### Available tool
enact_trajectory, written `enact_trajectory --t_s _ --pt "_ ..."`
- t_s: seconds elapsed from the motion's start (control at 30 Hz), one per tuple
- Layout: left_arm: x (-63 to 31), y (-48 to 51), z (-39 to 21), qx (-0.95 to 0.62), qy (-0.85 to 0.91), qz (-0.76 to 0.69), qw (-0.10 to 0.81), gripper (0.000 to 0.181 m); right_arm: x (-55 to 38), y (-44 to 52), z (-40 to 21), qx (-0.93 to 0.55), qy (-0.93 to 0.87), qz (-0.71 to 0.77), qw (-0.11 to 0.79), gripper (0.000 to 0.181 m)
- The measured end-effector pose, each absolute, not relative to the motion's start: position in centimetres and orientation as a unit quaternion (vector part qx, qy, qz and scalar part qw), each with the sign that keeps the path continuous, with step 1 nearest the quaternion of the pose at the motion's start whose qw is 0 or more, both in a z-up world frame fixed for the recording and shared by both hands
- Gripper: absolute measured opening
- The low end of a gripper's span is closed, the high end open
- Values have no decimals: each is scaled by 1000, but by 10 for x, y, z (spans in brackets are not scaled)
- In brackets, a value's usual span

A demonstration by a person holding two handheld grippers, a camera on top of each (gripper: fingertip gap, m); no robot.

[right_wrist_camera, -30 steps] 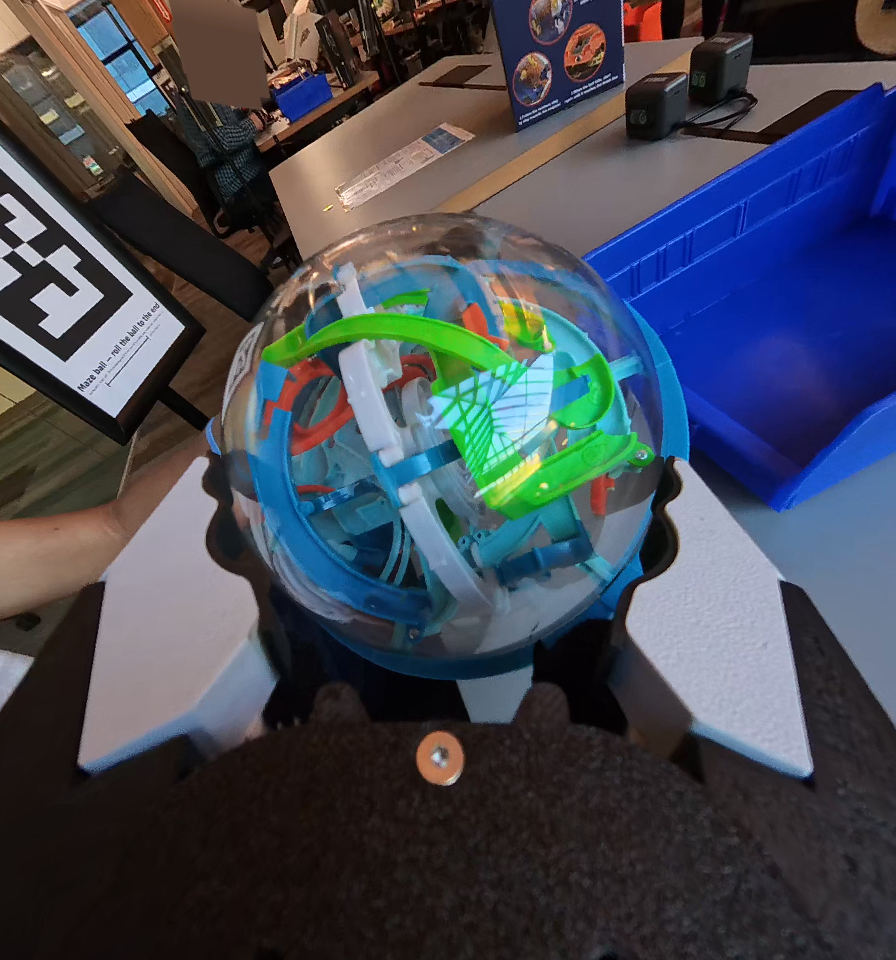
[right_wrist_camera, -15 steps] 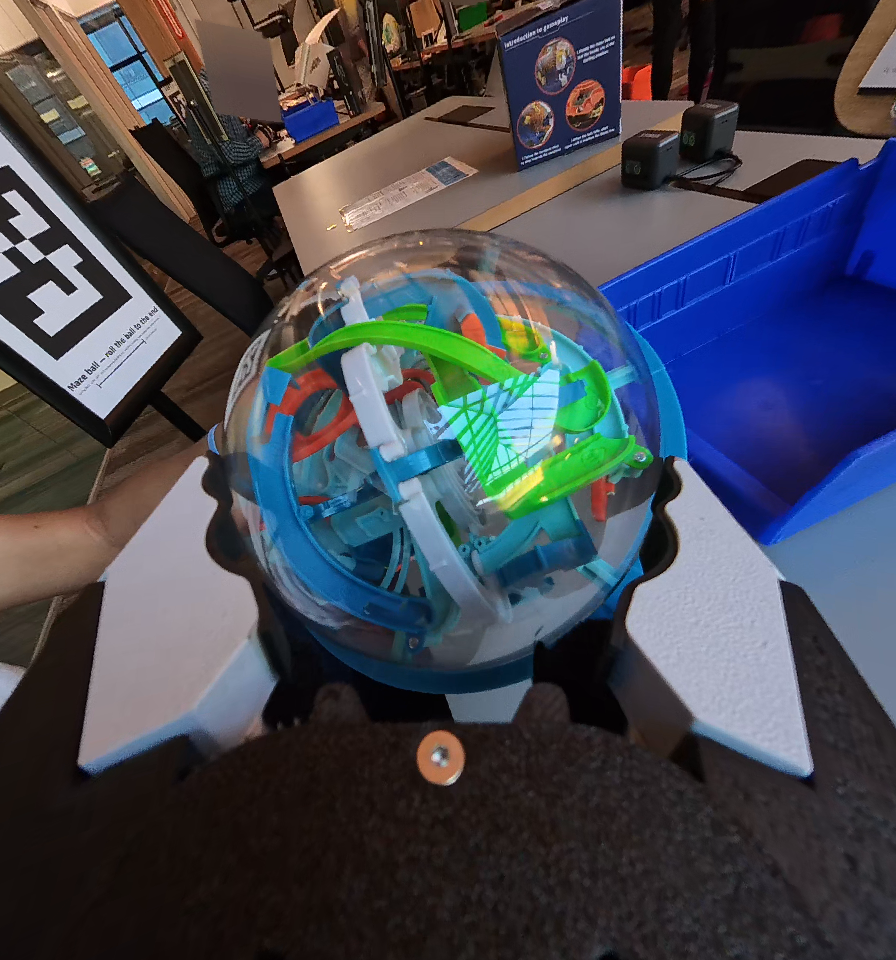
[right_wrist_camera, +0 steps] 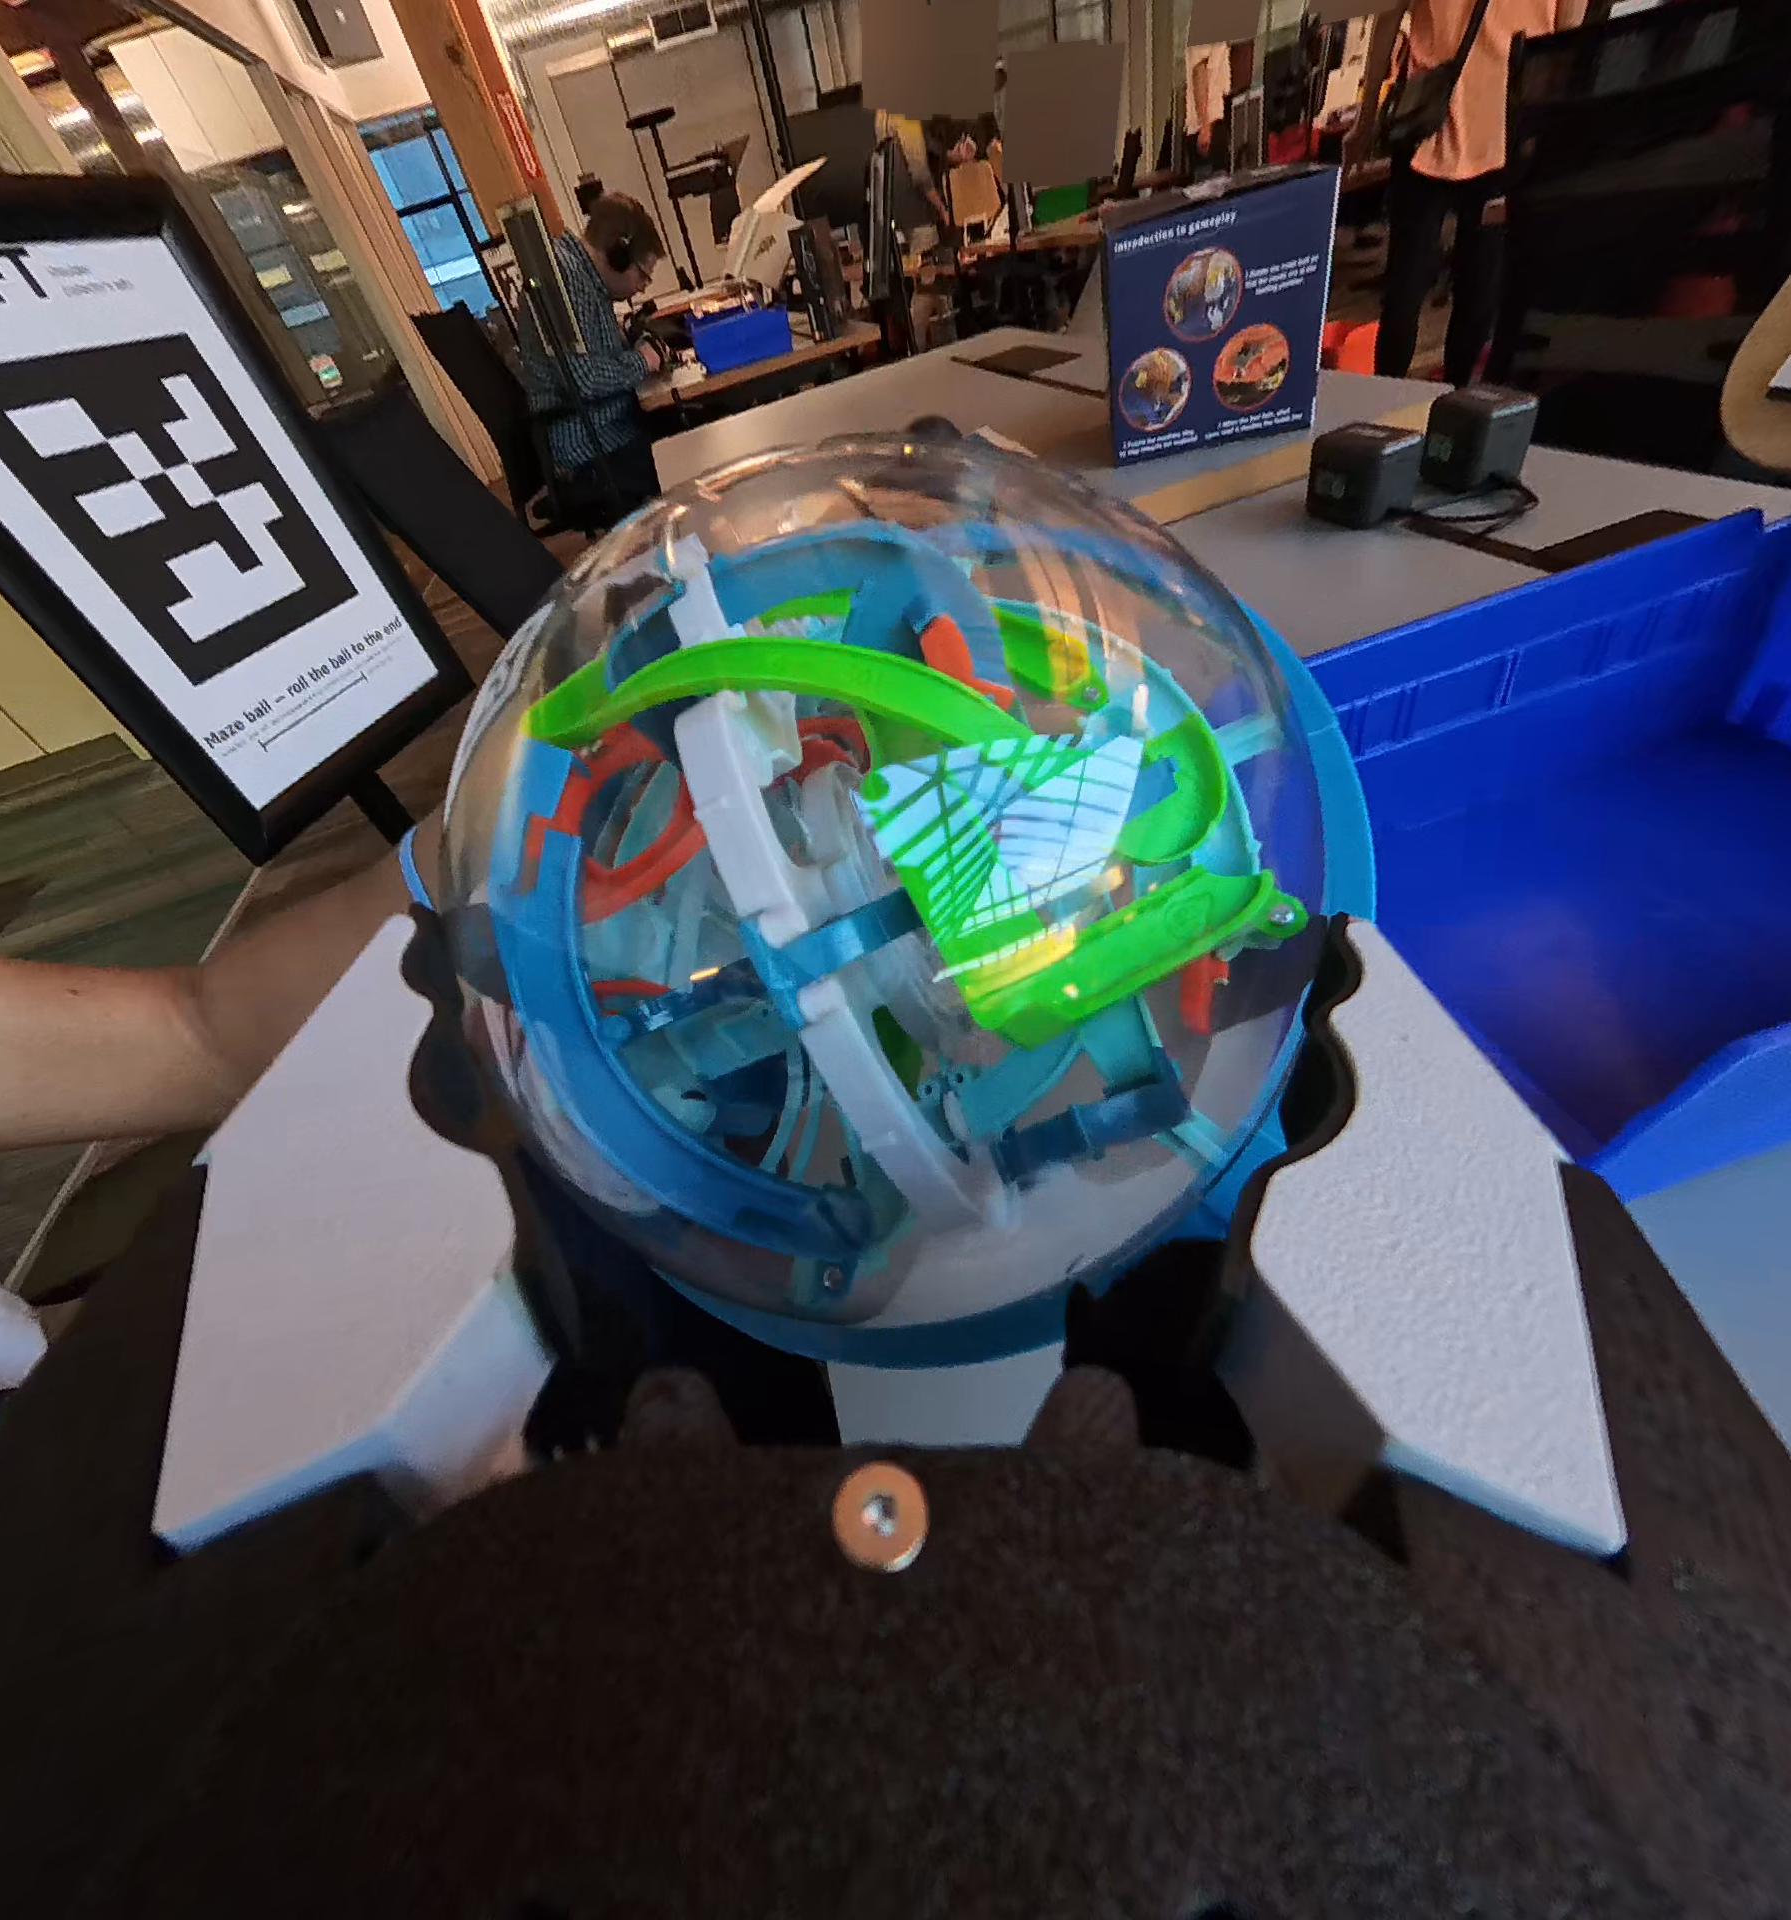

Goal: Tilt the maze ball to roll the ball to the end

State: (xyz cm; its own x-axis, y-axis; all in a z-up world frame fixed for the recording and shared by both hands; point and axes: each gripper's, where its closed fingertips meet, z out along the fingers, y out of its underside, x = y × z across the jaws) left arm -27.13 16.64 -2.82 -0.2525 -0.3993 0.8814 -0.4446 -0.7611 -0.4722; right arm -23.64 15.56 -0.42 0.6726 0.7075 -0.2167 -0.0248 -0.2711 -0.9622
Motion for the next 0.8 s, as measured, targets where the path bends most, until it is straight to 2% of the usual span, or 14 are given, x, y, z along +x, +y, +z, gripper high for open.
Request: enact_trajectory --t_s 0.17,0.53,0.8 --pt "-269 163 -26 614 -350 708 12 158 -234 153 -1 -715 -238 336 565 155" --pt "-274 176 -39 679 -323 659 -9 159 -239 160 -28 -731 -226 373 525 155" --pt "-270 185 -79 716 -320 620 17 159 -234 168 -75 -756 -224 399 468 154"
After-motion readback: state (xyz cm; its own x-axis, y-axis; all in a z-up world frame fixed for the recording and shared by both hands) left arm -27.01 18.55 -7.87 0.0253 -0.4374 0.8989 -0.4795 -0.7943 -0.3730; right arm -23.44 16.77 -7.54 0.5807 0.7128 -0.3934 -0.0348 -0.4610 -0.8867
